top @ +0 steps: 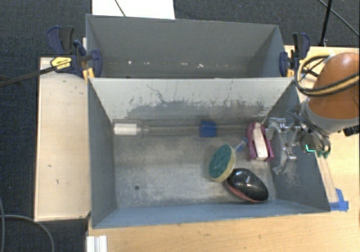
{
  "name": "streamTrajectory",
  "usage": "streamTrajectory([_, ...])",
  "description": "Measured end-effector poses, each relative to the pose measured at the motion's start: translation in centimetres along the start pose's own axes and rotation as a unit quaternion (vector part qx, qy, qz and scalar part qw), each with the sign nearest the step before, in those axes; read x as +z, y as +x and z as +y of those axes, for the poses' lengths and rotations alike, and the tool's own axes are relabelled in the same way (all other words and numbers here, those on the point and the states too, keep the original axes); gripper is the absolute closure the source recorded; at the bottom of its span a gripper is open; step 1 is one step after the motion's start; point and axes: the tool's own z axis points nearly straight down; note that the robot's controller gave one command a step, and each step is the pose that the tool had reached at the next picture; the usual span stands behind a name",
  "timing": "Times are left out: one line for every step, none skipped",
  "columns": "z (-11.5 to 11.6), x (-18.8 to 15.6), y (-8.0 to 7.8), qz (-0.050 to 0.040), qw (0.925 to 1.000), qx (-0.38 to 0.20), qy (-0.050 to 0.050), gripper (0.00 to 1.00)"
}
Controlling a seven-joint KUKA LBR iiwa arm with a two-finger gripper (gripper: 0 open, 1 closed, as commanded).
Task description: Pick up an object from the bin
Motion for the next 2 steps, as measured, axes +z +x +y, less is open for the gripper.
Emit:
streamTrajectory([9.4, 6.4, -3.5, -0.0037, 0.9687, -0.248, 0.0, 0.0])
streamTrajectory([13.2, 3.3, -3.4, -0.0059, 0.9113, -0.412, 0.001, 0.0])
